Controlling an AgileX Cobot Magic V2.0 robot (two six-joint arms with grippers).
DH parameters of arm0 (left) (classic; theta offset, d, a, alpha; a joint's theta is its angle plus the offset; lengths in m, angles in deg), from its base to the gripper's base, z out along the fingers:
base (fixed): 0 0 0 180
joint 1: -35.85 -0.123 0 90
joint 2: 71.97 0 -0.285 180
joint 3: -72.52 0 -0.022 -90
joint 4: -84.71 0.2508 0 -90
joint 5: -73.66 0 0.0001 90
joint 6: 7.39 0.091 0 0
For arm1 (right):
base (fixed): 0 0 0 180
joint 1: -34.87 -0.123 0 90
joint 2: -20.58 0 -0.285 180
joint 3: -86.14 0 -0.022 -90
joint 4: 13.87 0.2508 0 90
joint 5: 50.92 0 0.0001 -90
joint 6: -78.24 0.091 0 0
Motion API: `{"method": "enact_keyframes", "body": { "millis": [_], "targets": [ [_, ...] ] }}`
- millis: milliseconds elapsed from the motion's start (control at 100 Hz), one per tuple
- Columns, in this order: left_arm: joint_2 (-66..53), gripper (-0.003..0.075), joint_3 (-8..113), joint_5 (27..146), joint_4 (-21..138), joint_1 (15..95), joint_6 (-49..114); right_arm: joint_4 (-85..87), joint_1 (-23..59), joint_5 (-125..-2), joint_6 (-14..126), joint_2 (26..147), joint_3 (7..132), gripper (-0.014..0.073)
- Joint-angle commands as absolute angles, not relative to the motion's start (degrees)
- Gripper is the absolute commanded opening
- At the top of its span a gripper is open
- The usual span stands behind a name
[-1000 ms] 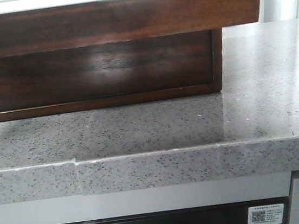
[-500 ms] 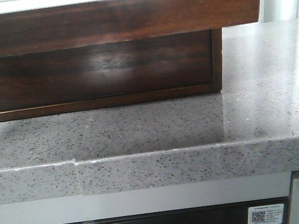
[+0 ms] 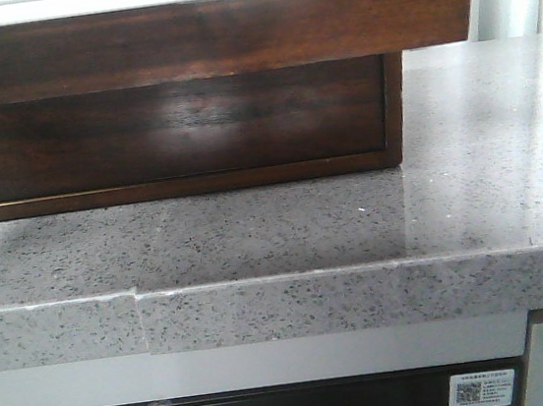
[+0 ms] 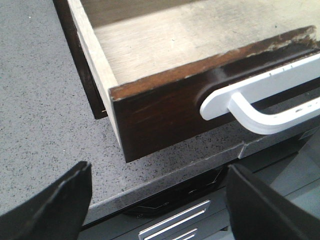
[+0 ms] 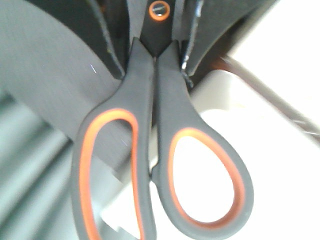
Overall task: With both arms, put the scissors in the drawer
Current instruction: 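Lift the scissors with the right gripper and carry them over the drawer, then lower the scissors into the open drawer and open the right gripper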
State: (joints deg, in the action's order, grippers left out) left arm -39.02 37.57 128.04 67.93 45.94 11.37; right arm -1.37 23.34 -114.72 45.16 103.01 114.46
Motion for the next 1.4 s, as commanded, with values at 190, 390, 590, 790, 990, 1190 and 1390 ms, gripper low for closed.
{"method": "enact_keyframes", "body": {
  "millis": [190, 390, 590, 790, 990, 1190, 1390],
  "targets": [
    [-38.4, 0.0512, 39.3, 123.9, 66.8, 46.5, 10.9, -0.1, 5.9, -108.0, 32.6, 102.2, 116.2, 0.0022],
    [-38.4, 0.0512, 39.3, 123.9, 66.8, 46.5, 10.9, -0.1, 0.4, -111.6, 28.0, 105.8, 116.2, 0.0022],
    [-38.4, 0.0512, 39.3, 123.9, 66.8, 46.5, 10.9, -0.1, -1.2, -114.9, 24.0, 111.3, 116.2, 0.0022],
    [-38.4, 0.0512, 39.3, 123.9, 66.8, 46.5, 10.9, -0.2, -2.6, -114.7, 20.2, 116.5, 116.2, 0.0022],
    [-38.4, 0.0512, 39.3, 123.9, 66.8, 46.5, 10.9, -5.0, -3.8, -114.7, 20.2, 120.6, 116.2, 0.0022],
    [-38.4, 0.0512, 39.3, 123.9, 66.8, 46.5, 10.9, -5.7, -4.1, -115.3, 20.2, 122.5, 116.2, 0.0025],
    [-38.4, 0.0512, 39.3, 123.9, 66.8, 46.5, 10.9, -6.0, -4.1, -116.0, 20.2, 122.5, 116.2, 0.0197]
  ]
}}
